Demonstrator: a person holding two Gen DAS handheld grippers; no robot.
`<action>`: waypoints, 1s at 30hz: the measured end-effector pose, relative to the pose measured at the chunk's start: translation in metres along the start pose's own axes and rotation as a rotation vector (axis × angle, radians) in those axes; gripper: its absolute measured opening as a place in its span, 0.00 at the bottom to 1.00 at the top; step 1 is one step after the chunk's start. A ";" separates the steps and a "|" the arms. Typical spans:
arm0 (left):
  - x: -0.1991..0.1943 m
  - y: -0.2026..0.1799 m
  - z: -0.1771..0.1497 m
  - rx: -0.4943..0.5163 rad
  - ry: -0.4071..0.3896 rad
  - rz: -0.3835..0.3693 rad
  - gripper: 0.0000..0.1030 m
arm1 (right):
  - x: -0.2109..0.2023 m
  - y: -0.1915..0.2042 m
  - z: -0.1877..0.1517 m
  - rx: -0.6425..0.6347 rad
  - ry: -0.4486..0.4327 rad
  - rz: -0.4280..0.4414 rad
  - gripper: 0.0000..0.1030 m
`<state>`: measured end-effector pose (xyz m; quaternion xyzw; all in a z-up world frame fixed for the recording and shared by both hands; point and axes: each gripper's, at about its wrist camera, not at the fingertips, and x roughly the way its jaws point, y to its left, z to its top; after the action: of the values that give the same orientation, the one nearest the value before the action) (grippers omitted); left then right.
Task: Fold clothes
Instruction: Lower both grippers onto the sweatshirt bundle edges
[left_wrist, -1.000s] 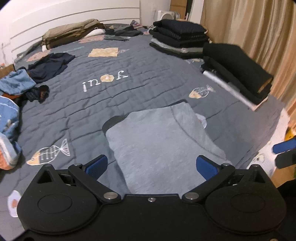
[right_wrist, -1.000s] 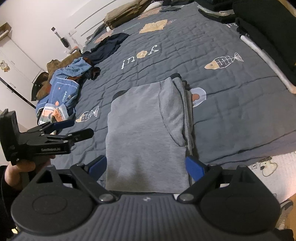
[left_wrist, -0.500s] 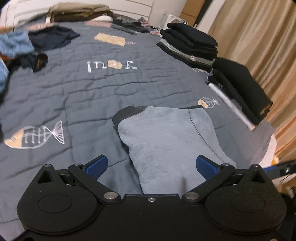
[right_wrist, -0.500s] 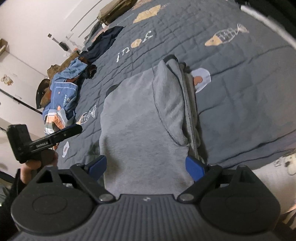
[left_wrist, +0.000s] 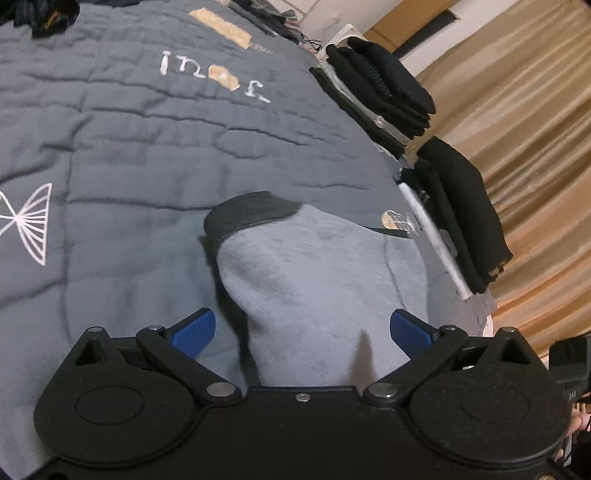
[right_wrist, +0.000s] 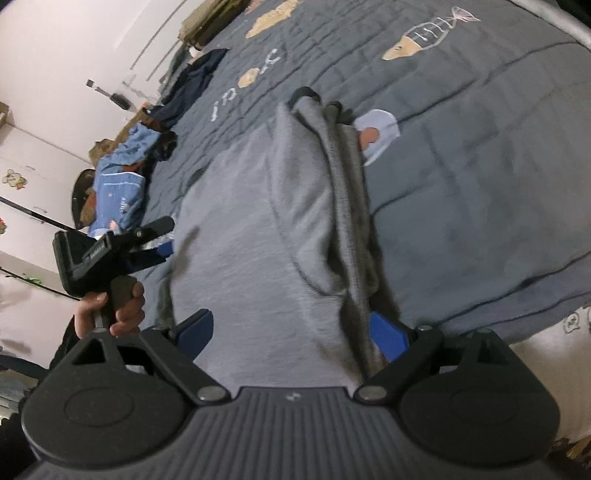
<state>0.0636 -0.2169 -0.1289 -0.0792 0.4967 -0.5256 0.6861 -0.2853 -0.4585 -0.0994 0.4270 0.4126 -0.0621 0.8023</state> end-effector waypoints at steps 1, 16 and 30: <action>0.004 0.003 0.001 -0.010 0.006 -0.006 0.98 | 0.001 -0.002 0.000 0.005 -0.002 0.000 0.89; 0.043 0.000 0.013 -0.010 0.079 -0.126 0.99 | 0.008 -0.024 0.000 0.035 0.011 0.000 0.89; 0.054 -0.001 0.011 0.035 0.089 -0.116 0.99 | 0.013 -0.045 -0.003 0.024 0.123 0.071 0.97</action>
<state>0.0685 -0.2648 -0.1551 -0.0725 0.5120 -0.5759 0.6332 -0.2988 -0.4815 -0.1380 0.4537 0.4448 -0.0123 0.7721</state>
